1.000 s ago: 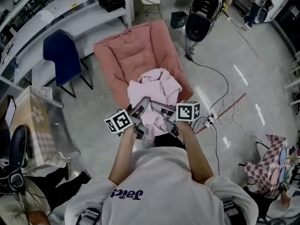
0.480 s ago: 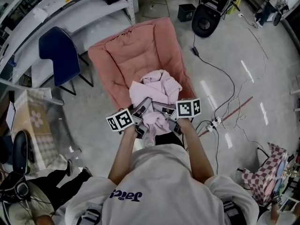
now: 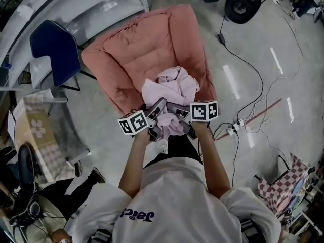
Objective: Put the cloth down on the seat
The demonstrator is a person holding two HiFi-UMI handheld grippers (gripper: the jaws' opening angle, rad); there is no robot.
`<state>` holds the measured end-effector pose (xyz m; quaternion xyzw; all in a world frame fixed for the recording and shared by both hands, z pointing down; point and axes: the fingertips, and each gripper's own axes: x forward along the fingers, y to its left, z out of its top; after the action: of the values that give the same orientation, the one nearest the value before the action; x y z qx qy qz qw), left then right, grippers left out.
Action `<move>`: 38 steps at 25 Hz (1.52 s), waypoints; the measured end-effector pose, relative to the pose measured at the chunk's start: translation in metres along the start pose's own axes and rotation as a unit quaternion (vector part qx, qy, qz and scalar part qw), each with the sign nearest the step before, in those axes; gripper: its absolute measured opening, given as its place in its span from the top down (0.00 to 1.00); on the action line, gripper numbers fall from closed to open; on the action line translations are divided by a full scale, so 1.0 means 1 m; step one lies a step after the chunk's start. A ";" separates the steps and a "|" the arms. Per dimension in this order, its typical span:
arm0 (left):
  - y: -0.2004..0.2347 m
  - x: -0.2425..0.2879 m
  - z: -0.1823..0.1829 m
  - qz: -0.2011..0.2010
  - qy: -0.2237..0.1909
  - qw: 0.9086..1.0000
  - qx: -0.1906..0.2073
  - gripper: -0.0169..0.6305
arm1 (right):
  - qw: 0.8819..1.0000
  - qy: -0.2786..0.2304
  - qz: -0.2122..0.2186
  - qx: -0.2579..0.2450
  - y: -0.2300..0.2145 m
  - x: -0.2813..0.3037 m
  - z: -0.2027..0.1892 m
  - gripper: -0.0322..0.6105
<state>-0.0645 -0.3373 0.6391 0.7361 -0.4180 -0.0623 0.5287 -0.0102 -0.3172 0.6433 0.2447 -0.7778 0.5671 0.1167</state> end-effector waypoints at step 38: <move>0.289 0.167 -0.157 0.218 0.167 0.962 0.003 0.42 | 0.978 0.082 -0.165 0.097 -0.350 0.124 -0.102 0.44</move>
<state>-0.0322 -0.3630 1.0060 0.6291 -0.4739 0.1798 0.5894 0.0536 -0.3352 1.0224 0.3325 -0.6558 0.6306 0.2483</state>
